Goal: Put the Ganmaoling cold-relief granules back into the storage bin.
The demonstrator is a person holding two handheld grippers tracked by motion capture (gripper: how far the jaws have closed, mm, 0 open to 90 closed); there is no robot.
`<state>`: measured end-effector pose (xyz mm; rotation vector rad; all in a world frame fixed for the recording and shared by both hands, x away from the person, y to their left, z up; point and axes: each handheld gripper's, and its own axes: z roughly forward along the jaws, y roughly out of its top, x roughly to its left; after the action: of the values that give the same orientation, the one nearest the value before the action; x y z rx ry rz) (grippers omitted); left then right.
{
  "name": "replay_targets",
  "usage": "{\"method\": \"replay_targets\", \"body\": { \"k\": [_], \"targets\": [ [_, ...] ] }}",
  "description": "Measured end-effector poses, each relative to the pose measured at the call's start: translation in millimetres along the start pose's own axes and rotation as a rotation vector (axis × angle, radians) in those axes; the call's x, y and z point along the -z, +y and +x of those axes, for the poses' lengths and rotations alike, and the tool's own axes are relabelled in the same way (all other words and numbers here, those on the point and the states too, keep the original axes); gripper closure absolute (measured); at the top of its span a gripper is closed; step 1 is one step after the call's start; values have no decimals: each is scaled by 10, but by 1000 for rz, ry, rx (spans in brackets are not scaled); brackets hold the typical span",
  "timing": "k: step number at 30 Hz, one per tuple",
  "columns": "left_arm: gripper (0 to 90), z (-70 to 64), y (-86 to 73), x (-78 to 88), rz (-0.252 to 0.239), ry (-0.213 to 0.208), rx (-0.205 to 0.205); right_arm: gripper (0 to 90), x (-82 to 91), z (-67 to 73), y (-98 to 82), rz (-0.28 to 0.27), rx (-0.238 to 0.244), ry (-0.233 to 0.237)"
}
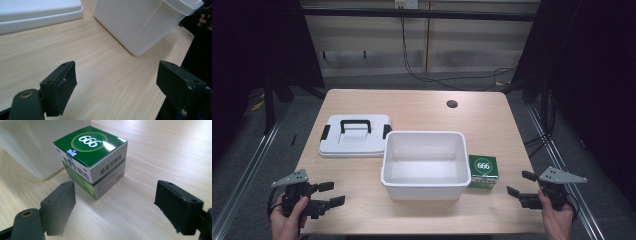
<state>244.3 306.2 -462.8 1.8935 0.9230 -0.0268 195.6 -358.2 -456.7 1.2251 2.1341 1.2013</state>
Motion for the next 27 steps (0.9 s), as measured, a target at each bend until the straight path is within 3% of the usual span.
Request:
{"method": "replay_targets", "body": {
  "k": [2, 5, 8, 9, 13, 19, 27],
  "targets": [
    [165, 0, 1, -2, 0, 1, -2, 115, 1, 11, -10, -7, -46, -2],
    [165, 0, 1, -2, 0, 2, -2, 139, -6, 32, 8, 17, -25, -28],
    [165, 0, 1, 1, -1, 11, 2, 133, -53, 8, 36, 47, -58, 54],
    [165, 1, 1, 3, -5, 15, 6, 131, -73, 3, 45, 55, -71, 62],
    [165, -3, 4, -11, 2, 14, 3, 134, -106, 33, 85, 66, -34, 61],
    [164, 8, 2, -2, -2, 26, 7, 136, -119, 60, 145, 61, -21, 114],
    [165, -1, 6, -1, -5, 24, 2, 133, -75, 124, 214, 35, -4, 110]
  ]
}}
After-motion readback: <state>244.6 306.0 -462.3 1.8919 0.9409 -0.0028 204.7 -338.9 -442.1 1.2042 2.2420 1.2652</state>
